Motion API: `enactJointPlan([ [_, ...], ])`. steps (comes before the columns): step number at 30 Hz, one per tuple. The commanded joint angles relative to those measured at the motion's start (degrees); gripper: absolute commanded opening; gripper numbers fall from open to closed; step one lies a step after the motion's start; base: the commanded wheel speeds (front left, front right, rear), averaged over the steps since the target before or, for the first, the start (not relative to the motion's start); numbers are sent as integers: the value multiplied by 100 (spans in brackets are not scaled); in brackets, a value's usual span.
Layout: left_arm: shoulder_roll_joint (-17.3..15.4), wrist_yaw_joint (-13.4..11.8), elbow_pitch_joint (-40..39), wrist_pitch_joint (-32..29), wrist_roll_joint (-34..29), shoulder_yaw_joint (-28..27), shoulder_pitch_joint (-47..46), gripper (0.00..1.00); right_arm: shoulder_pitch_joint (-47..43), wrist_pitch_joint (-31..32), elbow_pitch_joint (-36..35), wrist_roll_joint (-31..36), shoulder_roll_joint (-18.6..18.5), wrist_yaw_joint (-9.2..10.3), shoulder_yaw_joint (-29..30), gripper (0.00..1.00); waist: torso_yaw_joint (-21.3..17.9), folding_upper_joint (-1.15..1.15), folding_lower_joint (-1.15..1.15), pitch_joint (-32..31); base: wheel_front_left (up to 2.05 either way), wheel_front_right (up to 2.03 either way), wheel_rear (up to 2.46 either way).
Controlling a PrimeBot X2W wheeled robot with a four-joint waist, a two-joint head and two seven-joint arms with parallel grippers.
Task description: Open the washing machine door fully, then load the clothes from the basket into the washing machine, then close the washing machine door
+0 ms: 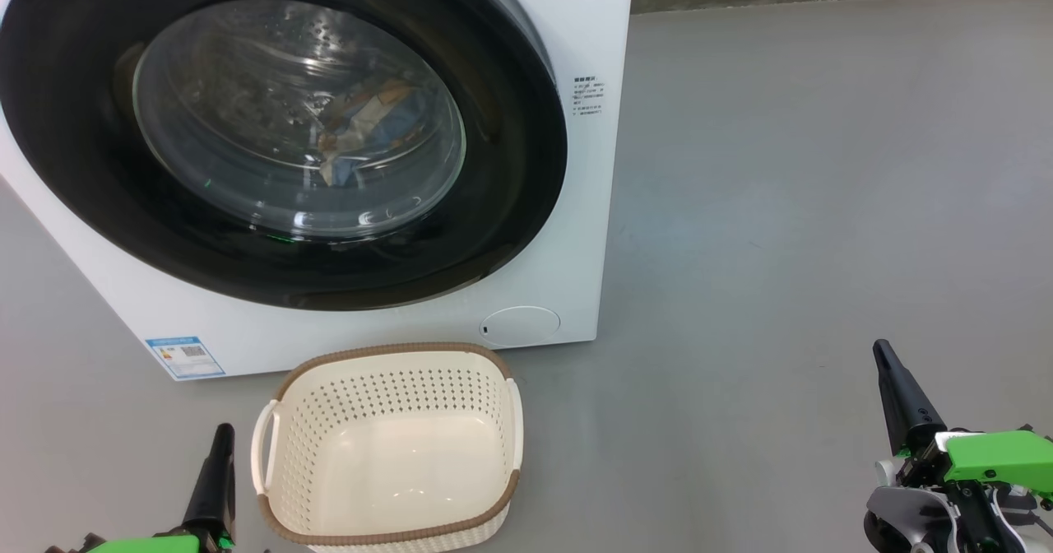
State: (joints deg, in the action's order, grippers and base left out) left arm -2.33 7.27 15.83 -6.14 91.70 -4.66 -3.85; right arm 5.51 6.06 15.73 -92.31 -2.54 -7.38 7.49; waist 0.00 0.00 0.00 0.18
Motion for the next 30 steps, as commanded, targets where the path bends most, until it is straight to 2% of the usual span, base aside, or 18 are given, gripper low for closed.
enactJointPlan([
  [1,-54,22,-177,-35,47,-186,-234,0,66,38,-171,10,-42,-11,-103,0,0,0,0,0,0,0,0],
  [30,-54,22,-178,-35,47,-186,-234,0,67,42,-170,14,-39,-11,-98,0,0,0,0,0,0,0,0],
])
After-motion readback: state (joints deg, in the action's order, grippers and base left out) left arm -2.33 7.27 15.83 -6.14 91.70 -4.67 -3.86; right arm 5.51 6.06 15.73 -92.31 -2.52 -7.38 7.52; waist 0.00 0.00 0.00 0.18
